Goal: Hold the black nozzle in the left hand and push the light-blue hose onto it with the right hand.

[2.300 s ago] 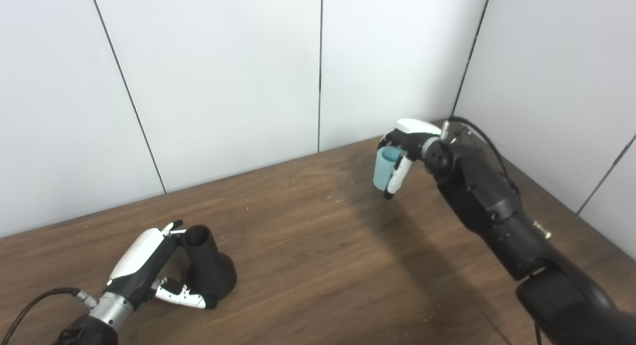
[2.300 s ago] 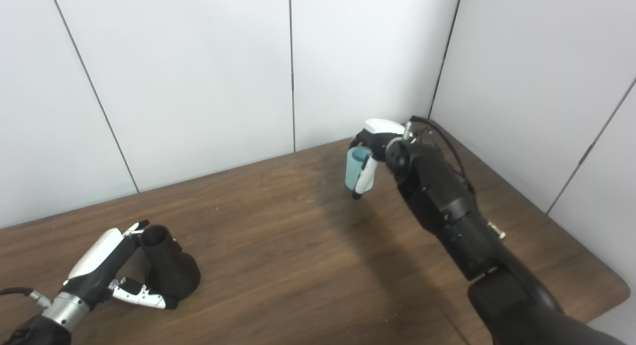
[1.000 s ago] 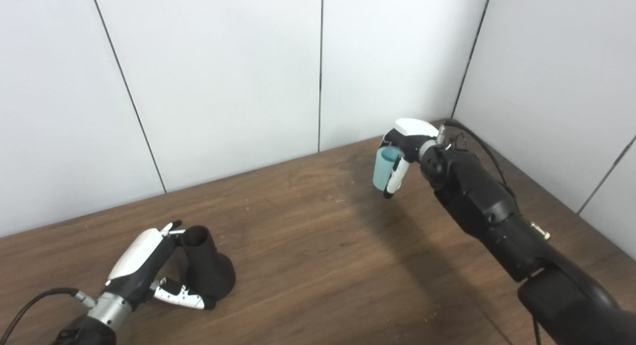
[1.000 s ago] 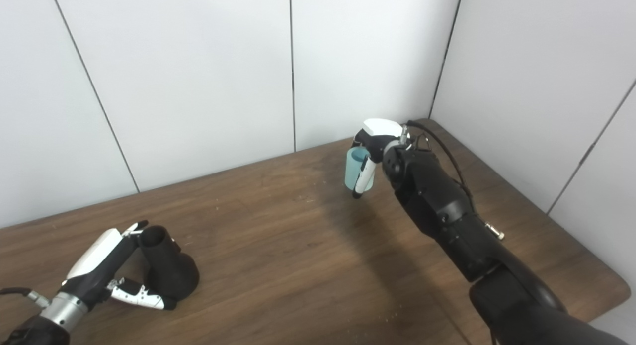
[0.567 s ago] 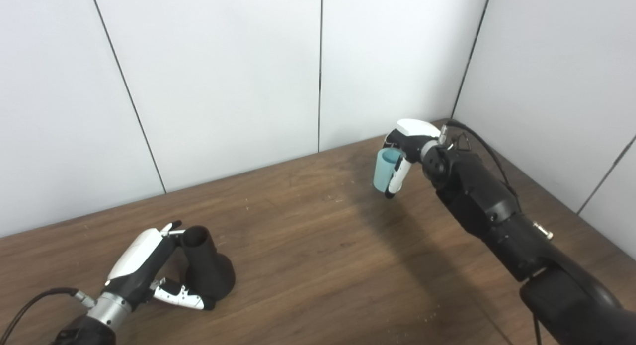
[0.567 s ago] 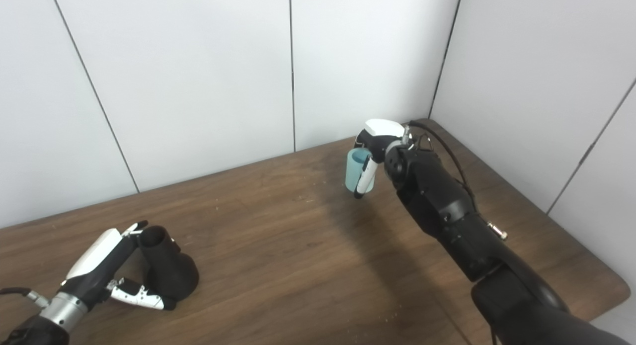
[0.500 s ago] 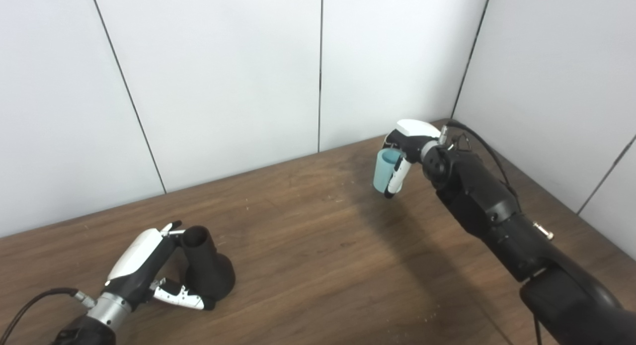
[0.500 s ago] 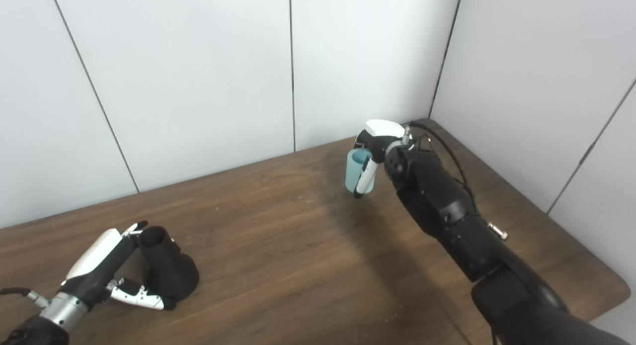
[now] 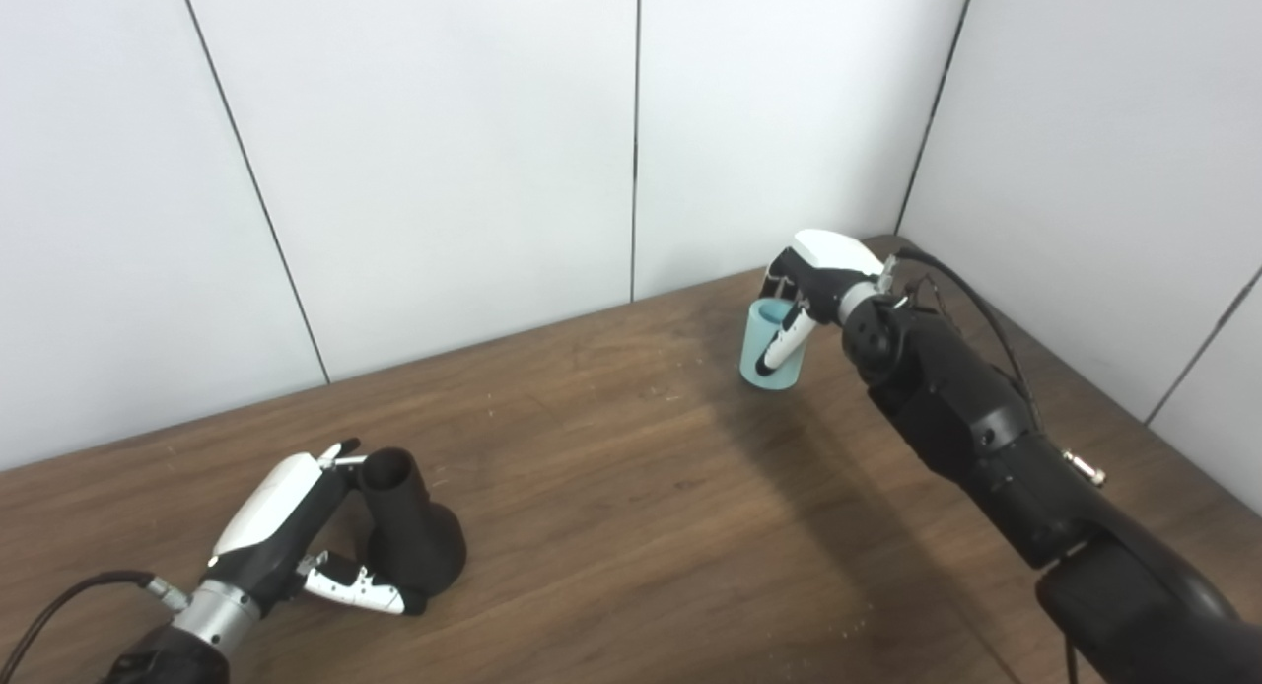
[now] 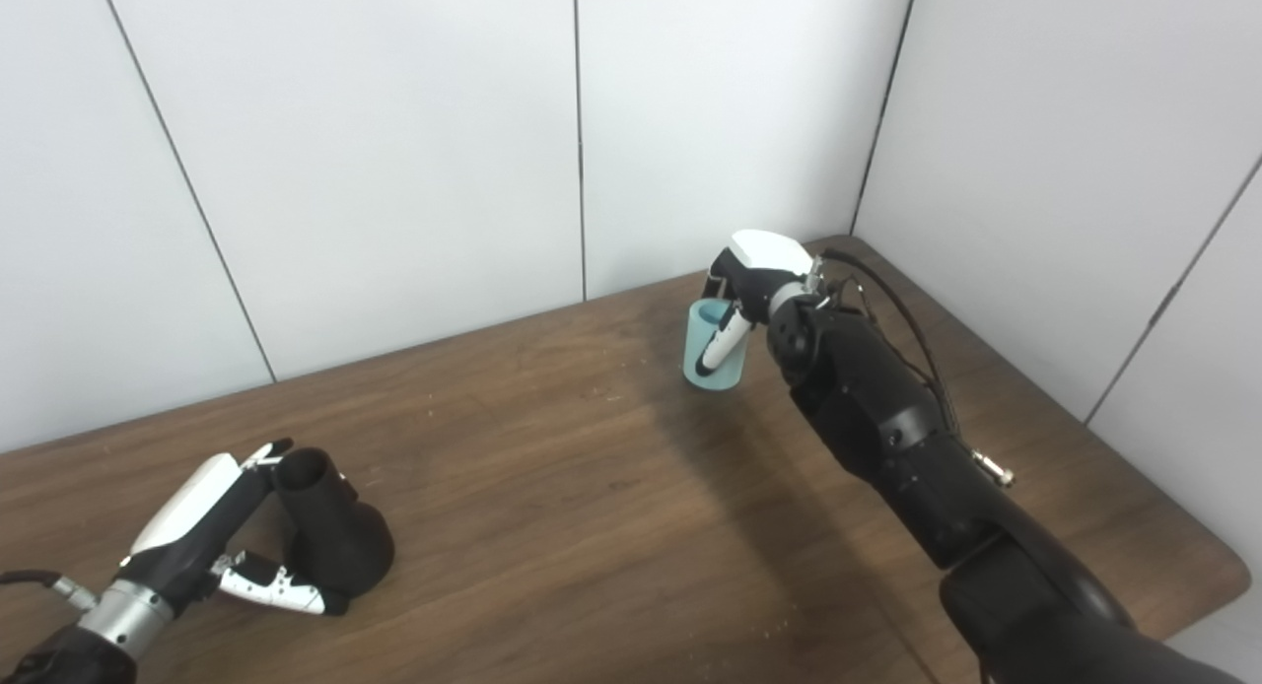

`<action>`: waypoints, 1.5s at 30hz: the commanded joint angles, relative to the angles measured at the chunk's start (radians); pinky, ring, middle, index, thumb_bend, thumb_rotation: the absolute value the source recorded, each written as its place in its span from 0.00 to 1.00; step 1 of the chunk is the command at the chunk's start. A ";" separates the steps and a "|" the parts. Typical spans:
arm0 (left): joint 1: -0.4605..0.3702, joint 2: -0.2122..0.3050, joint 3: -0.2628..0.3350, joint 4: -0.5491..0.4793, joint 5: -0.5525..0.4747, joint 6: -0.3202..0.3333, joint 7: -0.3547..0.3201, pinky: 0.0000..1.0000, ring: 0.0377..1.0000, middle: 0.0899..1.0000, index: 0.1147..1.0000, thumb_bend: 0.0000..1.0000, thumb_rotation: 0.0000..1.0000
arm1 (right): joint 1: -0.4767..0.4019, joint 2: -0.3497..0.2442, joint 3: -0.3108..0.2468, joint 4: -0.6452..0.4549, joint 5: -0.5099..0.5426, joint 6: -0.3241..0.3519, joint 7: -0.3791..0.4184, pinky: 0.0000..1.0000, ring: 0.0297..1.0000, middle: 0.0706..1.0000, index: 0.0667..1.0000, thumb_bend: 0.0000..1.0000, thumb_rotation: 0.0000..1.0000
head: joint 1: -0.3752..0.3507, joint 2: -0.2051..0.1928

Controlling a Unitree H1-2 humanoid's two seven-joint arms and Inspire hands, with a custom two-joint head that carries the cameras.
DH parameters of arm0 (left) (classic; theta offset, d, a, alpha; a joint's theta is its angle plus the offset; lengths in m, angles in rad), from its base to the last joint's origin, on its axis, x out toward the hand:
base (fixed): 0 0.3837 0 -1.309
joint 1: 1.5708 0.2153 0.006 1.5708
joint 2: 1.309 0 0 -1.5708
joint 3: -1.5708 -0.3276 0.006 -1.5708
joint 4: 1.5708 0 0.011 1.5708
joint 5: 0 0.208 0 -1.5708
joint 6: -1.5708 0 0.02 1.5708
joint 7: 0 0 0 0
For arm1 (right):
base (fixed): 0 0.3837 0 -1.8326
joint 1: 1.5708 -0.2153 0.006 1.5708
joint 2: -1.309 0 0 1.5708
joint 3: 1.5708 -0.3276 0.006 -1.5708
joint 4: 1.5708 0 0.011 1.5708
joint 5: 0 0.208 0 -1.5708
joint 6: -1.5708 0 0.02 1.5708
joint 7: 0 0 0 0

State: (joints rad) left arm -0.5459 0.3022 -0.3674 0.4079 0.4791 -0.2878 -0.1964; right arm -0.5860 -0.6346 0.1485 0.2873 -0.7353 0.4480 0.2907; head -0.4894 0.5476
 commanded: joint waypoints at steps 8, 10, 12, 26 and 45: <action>0.002 0.023 -0.008 0.002 0.024 0.024 -0.023 1.00 0.60 0.42 0.42 0.53 0.00 | -0.032 -0.038 -0.012 -0.018 0.019 -0.029 -0.050 0.36 0.42 0.46 0.44 0.51 0.00 | 0.031 -0.002; 0.002 0.019 -0.010 0.003 0.028 0.025 -0.021 1.00 0.60 0.42 0.42 0.53 0.00 | -0.036 -0.034 -0.007 -0.045 0.014 -0.019 -0.043 0.36 0.42 0.46 0.44 0.50 0.00 | 0.041 -0.004; 0.003 0.013 -0.014 0.002 0.034 0.026 -0.016 1.00 0.60 0.43 0.42 0.53 0.00 | -0.043 -0.027 -0.004 -0.090 0.014 -0.008 -0.027 0.36 0.42 0.46 0.43 0.50 0.00 | 0.066 -0.005; -0.006 -0.043 -0.053 -0.018 0.078 0.083 0.005 1.00 0.59 0.41 0.43 0.53 0.00 | -0.155 0.032 0.029 -0.391 0.139 -0.071 0.104 0.35 0.44 0.46 0.44 0.50 0.00 | 0.250 0.022; -0.035 -0.123 -0.104 -0.027 0.119 0.201 0.014 1.00 0.59 0.41 0.43 0.53 0.00 | -0.342 0.107 0.126 -0.530 0.192 -0.110 0.319 0.37 0.45 0.45 0.44 0.50 0.00 | 0.484 0.059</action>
State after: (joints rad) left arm -0.5814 0.1985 -0.4370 0.3692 0.5786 -0.0867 -0.1441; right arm -0.8579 -0.5213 0.2827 -0.2301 -0.5499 0.3791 0.6150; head -0.0139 0.6044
